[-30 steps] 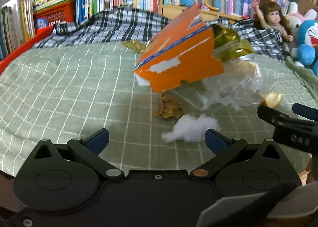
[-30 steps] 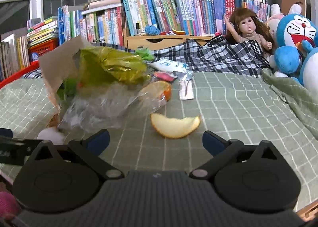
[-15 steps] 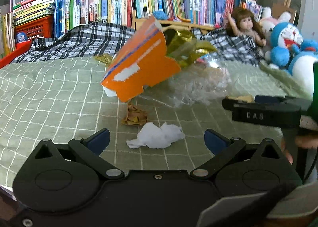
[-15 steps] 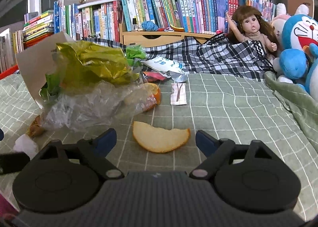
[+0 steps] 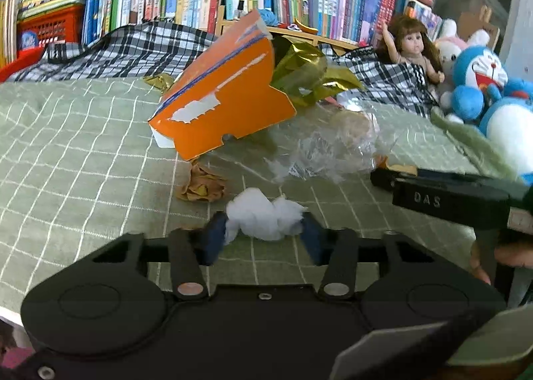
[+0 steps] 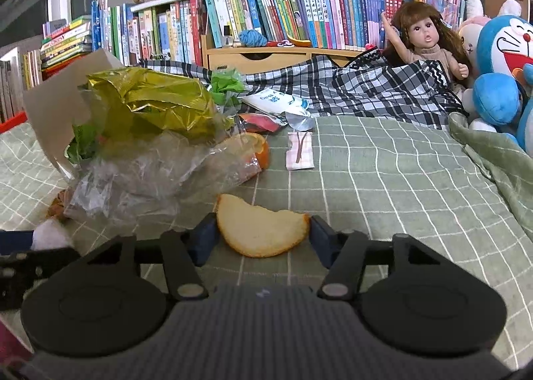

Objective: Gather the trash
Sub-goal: 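Grasp the white tissue with the left tool while the right tool grasps the orange peel, then lower both tools into the bin beside the bed and open them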

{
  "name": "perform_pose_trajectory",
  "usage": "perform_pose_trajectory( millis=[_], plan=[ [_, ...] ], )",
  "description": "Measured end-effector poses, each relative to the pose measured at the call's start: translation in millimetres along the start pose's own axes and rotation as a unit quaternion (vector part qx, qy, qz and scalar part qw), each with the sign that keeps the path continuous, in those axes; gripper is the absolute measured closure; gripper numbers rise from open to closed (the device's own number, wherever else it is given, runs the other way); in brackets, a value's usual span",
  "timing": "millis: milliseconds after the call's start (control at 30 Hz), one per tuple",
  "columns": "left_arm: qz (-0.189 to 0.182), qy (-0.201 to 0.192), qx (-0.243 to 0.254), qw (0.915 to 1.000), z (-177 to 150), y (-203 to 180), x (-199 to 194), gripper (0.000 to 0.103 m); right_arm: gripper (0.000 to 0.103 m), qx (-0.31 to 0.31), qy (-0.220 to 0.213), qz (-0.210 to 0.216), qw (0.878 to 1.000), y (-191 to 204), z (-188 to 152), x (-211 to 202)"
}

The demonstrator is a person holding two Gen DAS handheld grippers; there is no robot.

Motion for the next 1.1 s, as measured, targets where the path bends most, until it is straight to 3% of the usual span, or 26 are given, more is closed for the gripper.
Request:
perform_pose_trajectory(
  millis=[300,567,833,1100],
  plan=[
    [-0.002,-0.019,0.012,0.9997,5.1,2.6,-18.1,0.066,0.053,0.018,-0.015,0.033,0.999,10.4,-3.3,-23.1],
    [-0.008,-0.002,0.024,0.9997,-1.5,7.5,-41.2,0.067,0.057,0.023,-0.016,0.084,0.996,27.4,-9.1,-52.4],
    [-0.039,0.029,0.036,0.9982,-28.6,17.3,-78.2,0.067,0.057,-0.004,0.023,0.136,0.990,56.5,-41.0,-90.7],
    [-0.028,0.106,0.051,0.9927,-75.6,22.8,-75.8,0.067,0.057,0.004,0.098,0.177,0.979,77.1,-85.6,-95.0]
  ],
)
Point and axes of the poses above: each gripper's, at about its wrist camera, not at the fingertips, and x roughly the way its jaws point, y to its left, z to its top, the point moved 3 cm from there along x, roughly the way its jaws point, and after that the axes turned 10 degrees about z, right-handed, at the moved point
